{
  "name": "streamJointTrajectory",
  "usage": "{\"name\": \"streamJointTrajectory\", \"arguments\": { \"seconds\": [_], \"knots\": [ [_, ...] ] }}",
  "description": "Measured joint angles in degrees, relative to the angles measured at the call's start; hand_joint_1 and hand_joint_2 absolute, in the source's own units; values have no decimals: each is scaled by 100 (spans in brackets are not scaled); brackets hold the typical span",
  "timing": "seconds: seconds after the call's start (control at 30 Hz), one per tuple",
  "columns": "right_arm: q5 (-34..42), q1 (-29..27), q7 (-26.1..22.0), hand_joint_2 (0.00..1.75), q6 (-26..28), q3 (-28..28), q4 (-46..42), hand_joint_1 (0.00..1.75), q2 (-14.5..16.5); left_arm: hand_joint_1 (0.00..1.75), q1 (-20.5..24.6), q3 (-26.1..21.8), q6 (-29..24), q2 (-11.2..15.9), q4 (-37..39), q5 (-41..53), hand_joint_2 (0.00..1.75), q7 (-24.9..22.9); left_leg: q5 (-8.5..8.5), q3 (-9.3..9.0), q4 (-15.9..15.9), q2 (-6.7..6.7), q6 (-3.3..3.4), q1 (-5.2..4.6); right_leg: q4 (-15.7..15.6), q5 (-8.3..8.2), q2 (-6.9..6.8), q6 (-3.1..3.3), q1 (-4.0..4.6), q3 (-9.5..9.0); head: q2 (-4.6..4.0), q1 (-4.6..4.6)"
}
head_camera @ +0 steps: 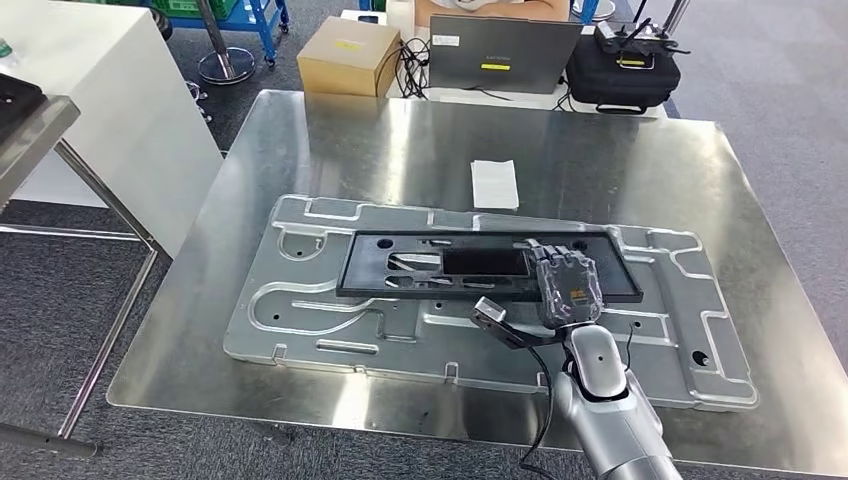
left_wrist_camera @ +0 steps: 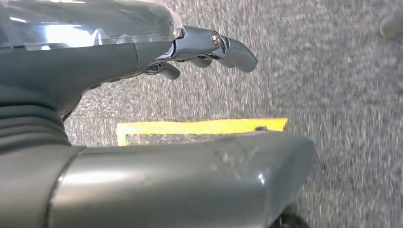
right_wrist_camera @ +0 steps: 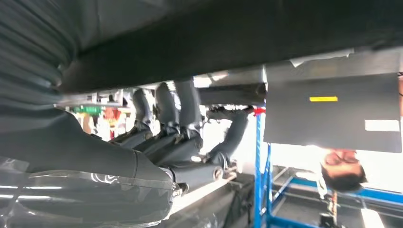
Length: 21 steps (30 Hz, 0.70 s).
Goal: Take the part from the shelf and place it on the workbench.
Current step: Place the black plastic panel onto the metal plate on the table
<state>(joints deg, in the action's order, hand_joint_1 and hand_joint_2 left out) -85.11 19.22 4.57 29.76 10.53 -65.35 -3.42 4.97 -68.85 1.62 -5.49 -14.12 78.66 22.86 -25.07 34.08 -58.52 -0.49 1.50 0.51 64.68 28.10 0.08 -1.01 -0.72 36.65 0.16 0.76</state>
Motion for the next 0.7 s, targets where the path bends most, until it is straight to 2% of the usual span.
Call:
{"name": "streamJointTrajectory", "arguments": {
  "seconds": [0.03, 0.07, 0.13, 0.2, 0.27, 0.33, 0.37, 0.4, 0.43, 0.5, 0.53, 0.57, 0.67, 0.7],
  "knots": [
    [39, 0, -28, 175, 2, -36, 36, 0, 7, 0, 2, 0, 8, -3, 0, 0, 0, 0, -5, -2, -4, 0, -19, -8, -352, -130, -2, 31, 17, -164, 1, -3],
    [64, -4, -53, 175, 8, -63, 73, 0, 13, 0, 2, -1, 16, -5, 0, -1, 0, 0, -8, 0, -6, 1, -43, -15, -555, -182, -2, 56, 36, -254, 1, -2],
    [92, -12, -87, 175, 38, -103, 135, 0, 27, 0, -1, -2, 29, -9, 0, -3, 0, 0, -2, 0, 3, 5, -101, -20, -619, -183, 6, 88, 65, -265, 0, -1],
    [109, -7, -102, 175, 72, -134, 171, 0, 56, 0, -3, -3, 35, -8, 0, -8, 0, 1, -56, 2, -44, 11, -161, -19, -667, -207, 2, 146, 30, -300, -1, -4],
    [120, 6, -105, 175, 89, -160, 198, 0, 91, 0, 0, -4, 42, -7, 0, -15, 0, 1, -332, 167, -467, 14, -211, -15, -726, -230, -19, 212, -7, -348, -1, -25],
    [123, 6, -105, 175, 96, -182, 221, 0, 115, 0, -9, -6, 62, -10, 1, -28, 0, 0, -710, 500, -1227, 14, -245, 1, -728, -227, -33, 238, 1, -356, -1, -43],
    [123, 4, -105, 175, 98, -189, 229, 0, 124, 0, -18, -8, 75, -10, 1, -35, 0, -1, -806, 625, -1513, 14, -257, 7, -725, -226, -35, 239, 5, -356, -1, -43],
    [123, 2, -105, 175, 99, -195, 236, 0, 129, 0, -28, -11, 89, -10, 1, -42, 0, -2, -796, 662, -1613, 15, -265, 11, -720, -224, -34, 239, 6, -358, -1, -43],
    [123, 1, -105, 175, 99, -201, 242, 0, 134, 0, -36, -14, 98, -9, 1, -46, 0, -3, -673, 584, -1479, 15, -268, 15, -713, -221, -31, 234, 5, -364, 0, -43],
    [123, 3, -105, 175, 99, -213, 252, 0, 141, 0, -41, -20, 106, -5, 1, -48, 0, -5, -300, 182, -703, 15, -254, 23, -689, -203, -21, 207, 4, -377, 1, -44],
    [123, 4, -105, 175, 99, -219, 256, 0, 143, 0, -38, -22, 109, -5, 1, -50, 0, -5, -175, -2, -338, 14, -236, 20, -666, -191, -14, 183, 14, -372, 1, -43],
    [123, 4, -105, 175, 100, -227, 259, 0, 143, 0, -38, -25, 115, -5, 0, -54, 0, -6, -112, -116, -108, 12, -212, 15, -647, -191, -8, 154, 23, -363, 0, -40],
    [123, -9, -107, 175, 116, -270, 260, 0, 145, 0, -40, -42, 167, -10, 2, -87, 0, -6, -71, -151, -16, 17, -126, 7, -631, -214, 9, 69, 39, -348, 0, -39],
    [123, -18, -109, 175, 131, -289, 260, 0, 145, 0, -38, -50, 191, -16, 2, -102, 0, -4, -46, -148, 5, 26, -87, 14, -601, -169, 13, 43, 34, -341, 1, -37]
  ]
}}
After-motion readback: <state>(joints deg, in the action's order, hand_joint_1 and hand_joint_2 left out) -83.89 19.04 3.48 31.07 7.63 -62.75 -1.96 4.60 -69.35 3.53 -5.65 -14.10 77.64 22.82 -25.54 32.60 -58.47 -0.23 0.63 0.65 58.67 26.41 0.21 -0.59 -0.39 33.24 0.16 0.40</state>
